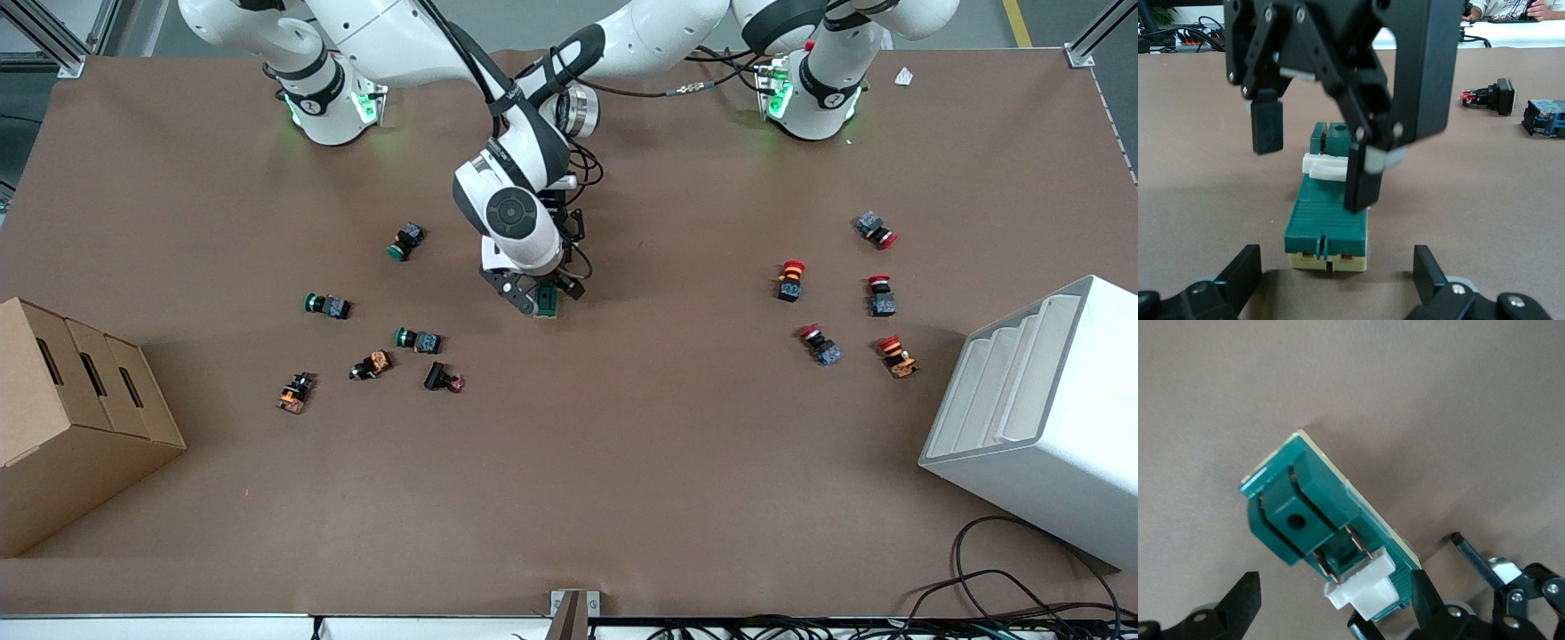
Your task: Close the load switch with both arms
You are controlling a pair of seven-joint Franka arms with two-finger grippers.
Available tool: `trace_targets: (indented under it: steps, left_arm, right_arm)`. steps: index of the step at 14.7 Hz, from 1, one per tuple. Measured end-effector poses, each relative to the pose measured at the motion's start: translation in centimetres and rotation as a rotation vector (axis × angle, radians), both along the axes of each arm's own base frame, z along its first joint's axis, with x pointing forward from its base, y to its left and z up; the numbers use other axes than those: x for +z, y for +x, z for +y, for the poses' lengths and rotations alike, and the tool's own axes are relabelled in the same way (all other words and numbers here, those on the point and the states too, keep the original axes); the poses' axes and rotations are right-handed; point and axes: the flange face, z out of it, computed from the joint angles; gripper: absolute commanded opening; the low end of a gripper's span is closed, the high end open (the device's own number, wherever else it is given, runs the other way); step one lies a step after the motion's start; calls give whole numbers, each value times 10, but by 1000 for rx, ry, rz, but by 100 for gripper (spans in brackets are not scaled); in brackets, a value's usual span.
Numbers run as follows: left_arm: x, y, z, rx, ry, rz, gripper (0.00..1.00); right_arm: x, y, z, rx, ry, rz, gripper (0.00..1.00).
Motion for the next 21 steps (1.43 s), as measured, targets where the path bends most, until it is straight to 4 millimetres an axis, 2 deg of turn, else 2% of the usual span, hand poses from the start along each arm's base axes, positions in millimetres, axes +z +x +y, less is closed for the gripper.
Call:
trace_targets:
  steps: [3,7,10,14,21]
  left_arm:
    - [0,0,0,0,0,-1,100]
    - [0,0,0,0,1,-1,100]
    - [0,0,0,0,1,-1,100]
    - [0,0,0,0,1,-2,100]
    - [-1,2,1,-1,4,-8,100]
  right_arm:
    - [-2,-2,0,-8,4,-12,100]
    - [5,9,-2,-39,24,-39,100]
    - [22,21,-6,-67,34,-40,100]
    - [49,53,-14,-108,74,-84,100]
    - [40,61,-8,-109,77,-90,100]
